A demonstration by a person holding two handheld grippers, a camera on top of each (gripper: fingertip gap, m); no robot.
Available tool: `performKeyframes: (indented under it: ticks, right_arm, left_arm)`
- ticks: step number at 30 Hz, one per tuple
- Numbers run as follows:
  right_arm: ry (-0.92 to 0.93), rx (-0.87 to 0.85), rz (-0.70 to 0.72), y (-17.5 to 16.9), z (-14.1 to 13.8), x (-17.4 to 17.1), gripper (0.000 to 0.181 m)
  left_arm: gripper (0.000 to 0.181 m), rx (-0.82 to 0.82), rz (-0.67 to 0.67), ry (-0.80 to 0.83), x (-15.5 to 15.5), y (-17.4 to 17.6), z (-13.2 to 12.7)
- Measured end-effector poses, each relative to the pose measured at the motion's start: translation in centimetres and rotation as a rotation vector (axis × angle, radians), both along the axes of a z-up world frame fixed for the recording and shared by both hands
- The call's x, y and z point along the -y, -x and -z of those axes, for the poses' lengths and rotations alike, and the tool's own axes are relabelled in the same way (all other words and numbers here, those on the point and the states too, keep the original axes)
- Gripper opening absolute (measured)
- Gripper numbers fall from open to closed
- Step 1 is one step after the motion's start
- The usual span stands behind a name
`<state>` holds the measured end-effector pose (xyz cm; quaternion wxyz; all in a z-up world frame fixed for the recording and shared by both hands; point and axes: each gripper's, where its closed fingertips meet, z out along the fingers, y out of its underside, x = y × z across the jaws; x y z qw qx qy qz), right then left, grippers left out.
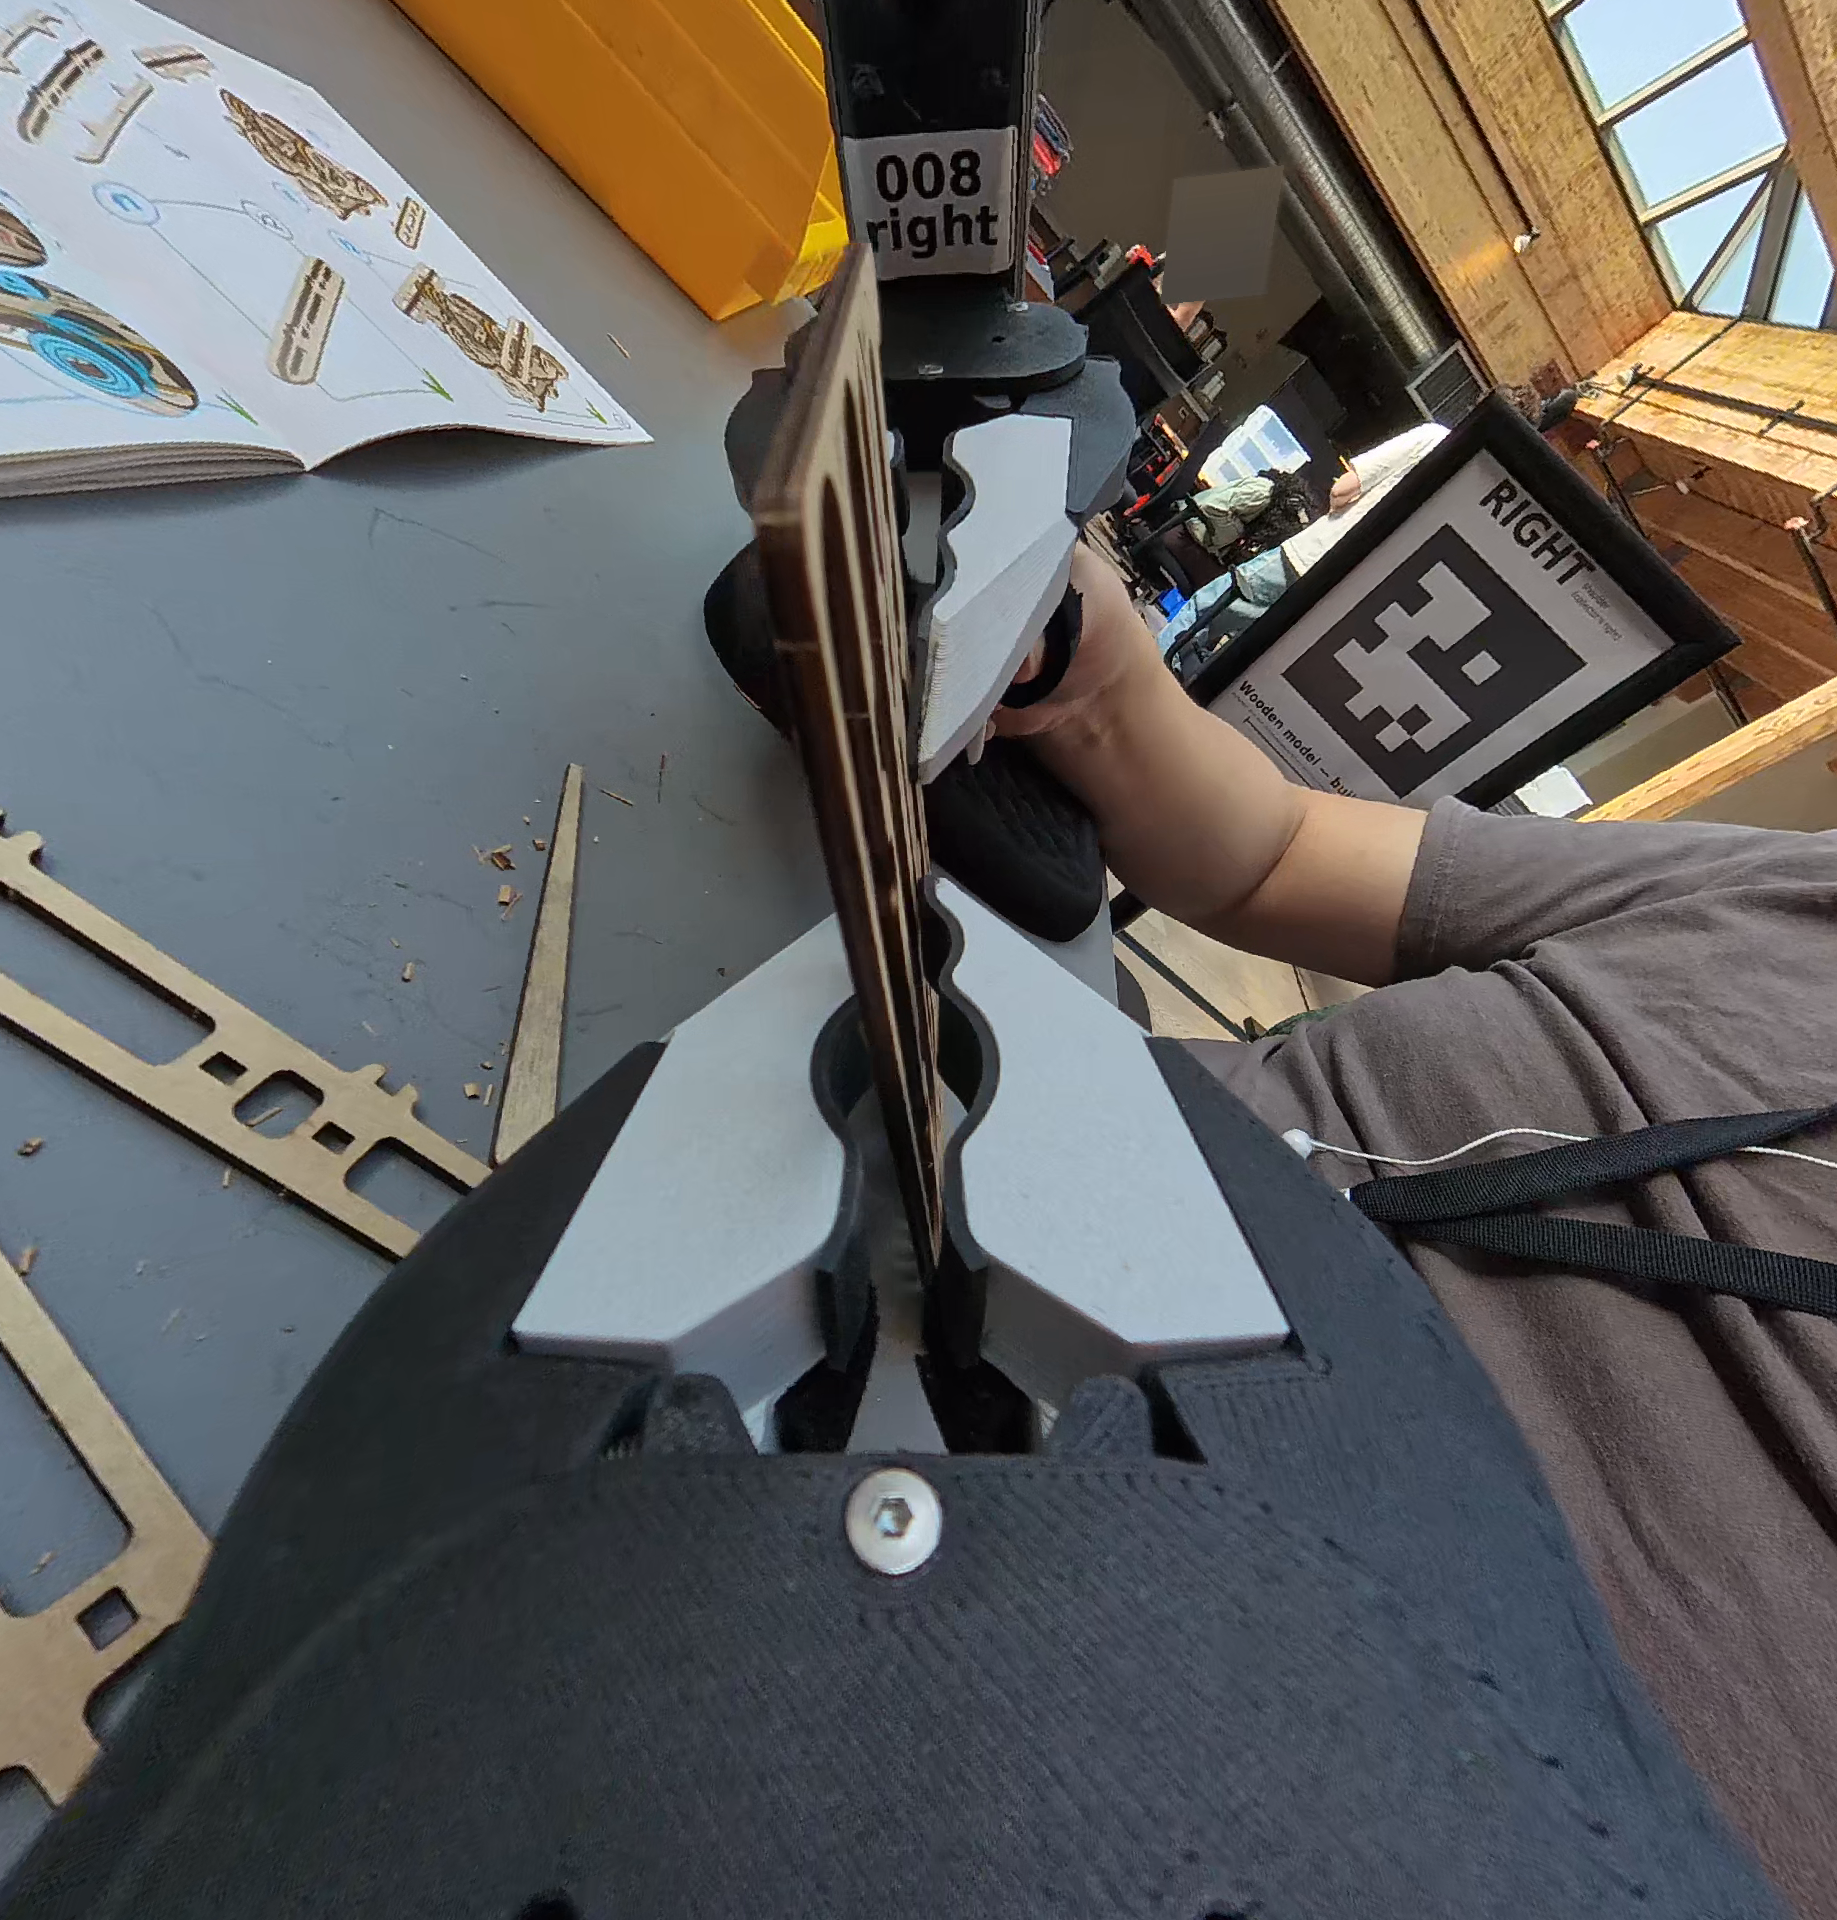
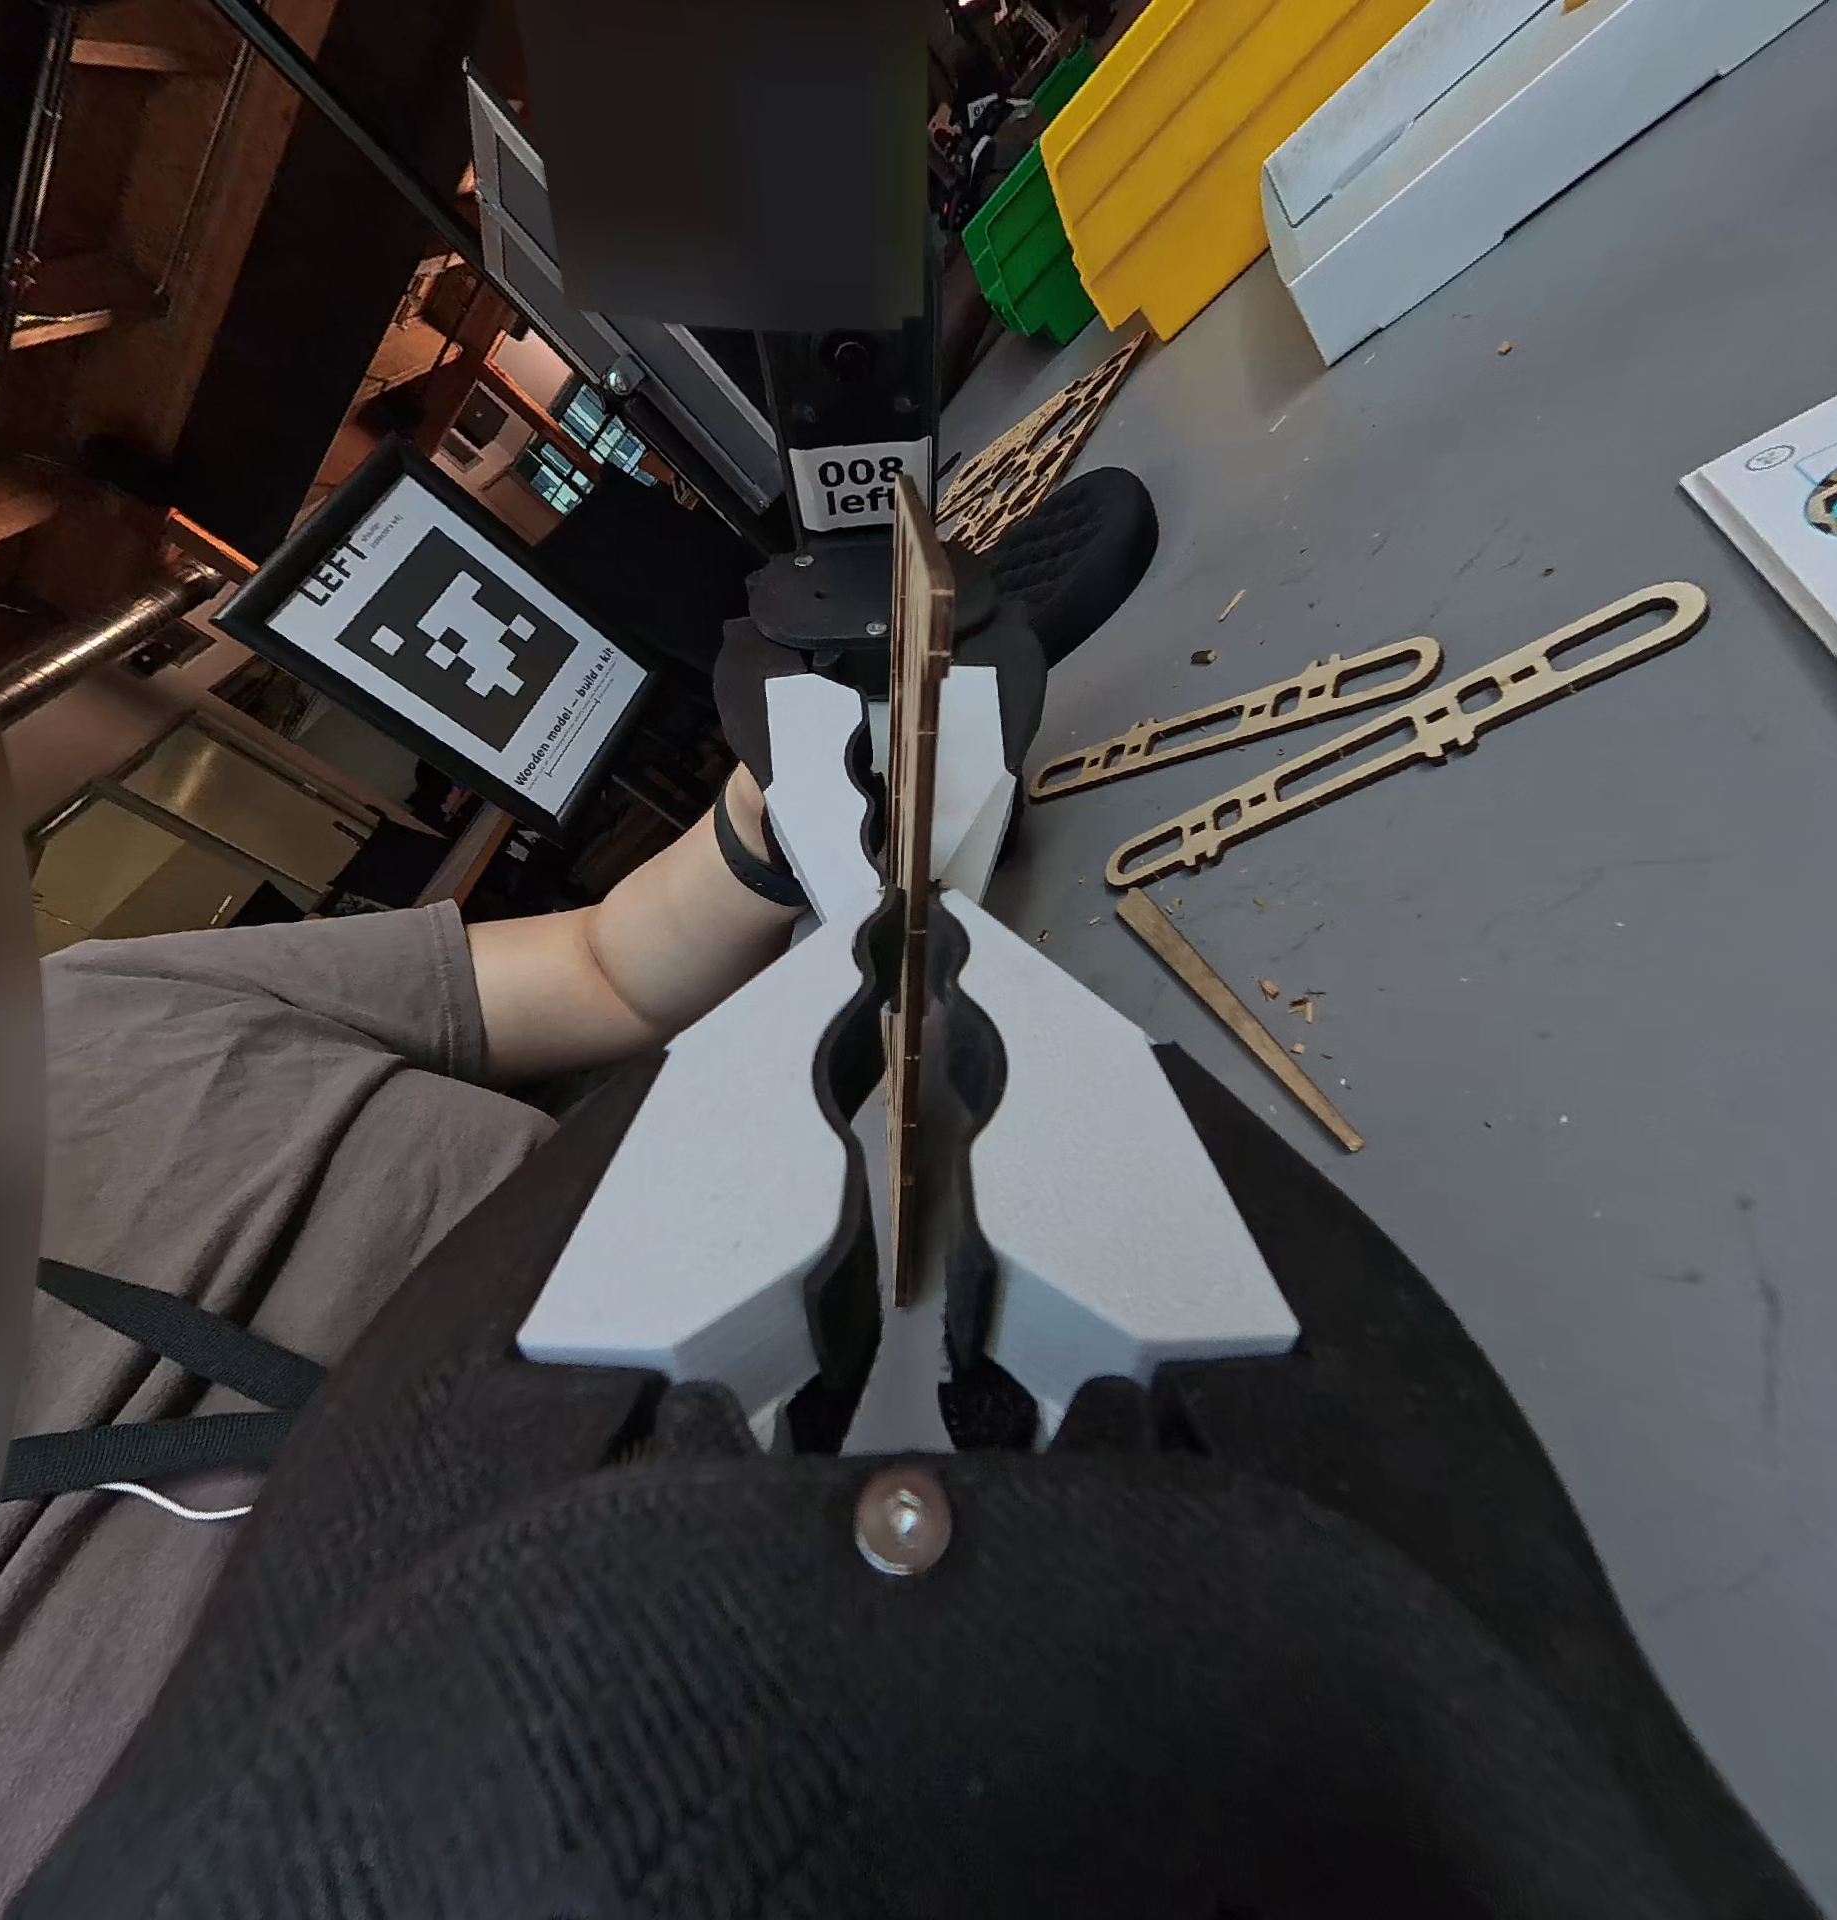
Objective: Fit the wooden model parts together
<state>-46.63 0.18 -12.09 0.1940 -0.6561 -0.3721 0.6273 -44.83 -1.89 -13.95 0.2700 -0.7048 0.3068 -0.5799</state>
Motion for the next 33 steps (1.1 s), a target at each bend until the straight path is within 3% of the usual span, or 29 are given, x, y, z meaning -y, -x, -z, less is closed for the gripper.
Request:
performKeyframes:
  ticks: [2,5,33]
  right_arm:
    - [0.008,0.003,-0.013,0.0,0.1,0.2,0.0]
    - [-0.006,0.003,-0.025,0.0,0.0,0.4,0.0]
    - [0.03,0.007,-0.021,0.1,0.2,0.3,0.0]
  left_arm:
    - [0.007,0.054,-0.02,-0.006,-0.3,0.2,-0.8]
    - [0.002,0.126,-0.081,-0.031,-1.4,1.0,-2.0]
    - [0.0,0.086,-0.065,-0.037,-1.2,0.6,-1.5]
